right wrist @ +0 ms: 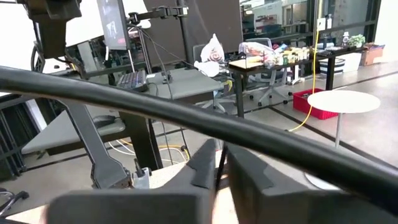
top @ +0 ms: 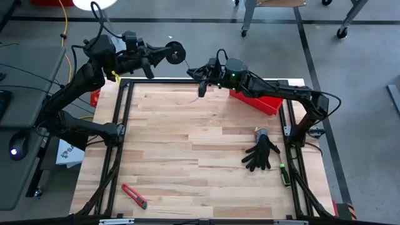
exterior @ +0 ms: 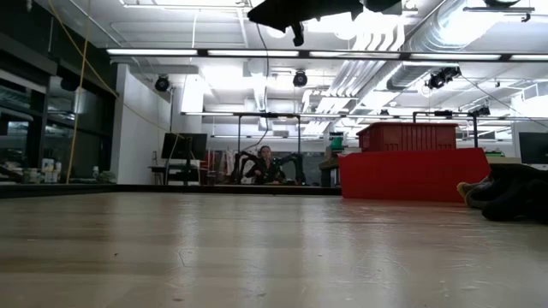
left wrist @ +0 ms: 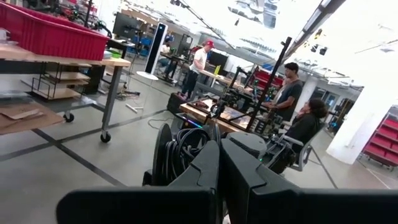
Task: Coil cords
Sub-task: Coil the black wire on the spool
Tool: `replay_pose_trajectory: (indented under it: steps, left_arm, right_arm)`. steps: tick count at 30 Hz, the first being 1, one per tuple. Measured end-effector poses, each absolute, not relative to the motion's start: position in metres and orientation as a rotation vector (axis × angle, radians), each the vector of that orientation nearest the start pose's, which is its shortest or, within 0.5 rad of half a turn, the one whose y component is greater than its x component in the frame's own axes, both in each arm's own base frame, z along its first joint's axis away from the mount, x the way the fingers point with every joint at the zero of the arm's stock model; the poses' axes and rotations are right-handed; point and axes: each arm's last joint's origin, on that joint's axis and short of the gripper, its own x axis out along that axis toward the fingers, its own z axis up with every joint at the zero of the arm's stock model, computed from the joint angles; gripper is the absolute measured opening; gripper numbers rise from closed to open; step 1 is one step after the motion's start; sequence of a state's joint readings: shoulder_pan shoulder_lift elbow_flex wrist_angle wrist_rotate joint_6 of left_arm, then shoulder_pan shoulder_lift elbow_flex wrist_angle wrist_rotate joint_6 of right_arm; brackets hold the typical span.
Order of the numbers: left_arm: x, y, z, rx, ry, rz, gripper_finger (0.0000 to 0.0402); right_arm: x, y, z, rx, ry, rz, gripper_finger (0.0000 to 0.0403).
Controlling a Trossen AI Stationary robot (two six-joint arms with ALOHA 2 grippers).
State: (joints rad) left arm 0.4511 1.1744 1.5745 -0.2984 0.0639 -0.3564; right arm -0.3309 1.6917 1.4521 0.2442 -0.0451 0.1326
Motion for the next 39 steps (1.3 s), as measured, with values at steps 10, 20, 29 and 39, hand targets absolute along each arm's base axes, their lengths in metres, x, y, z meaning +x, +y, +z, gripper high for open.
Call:
replay_pose_trajectory:
  steps: [10,20,29,39]
  left_arm:
    - [0.201,0.098,0.504,-0.447,-0.193,0.453,0.0001]
    - [0.231,0.109,0.499,-0.810,-0.287,0.301,0.0001]
    - [0.237,0.111,0.506,-1.088,-0.413,0.177,0.0001]
    - [0.272,0.101,0.493,-1.275,-0.359,0.055,0.0001]
  right_arm:
    - [0.390,-0.084,0.378,0.111,-0.121,-0.157,0.0001]
    - [0.394,-0.066,0.383,0.062,-0.197,-0.184,0.0001]
    - [0.393,-0.066,0.390,0.071,-0.268,-0.181,0.0000]
    - [0.392,-0.067,0.393,0.057,-0.303,-0.186,0.0000]
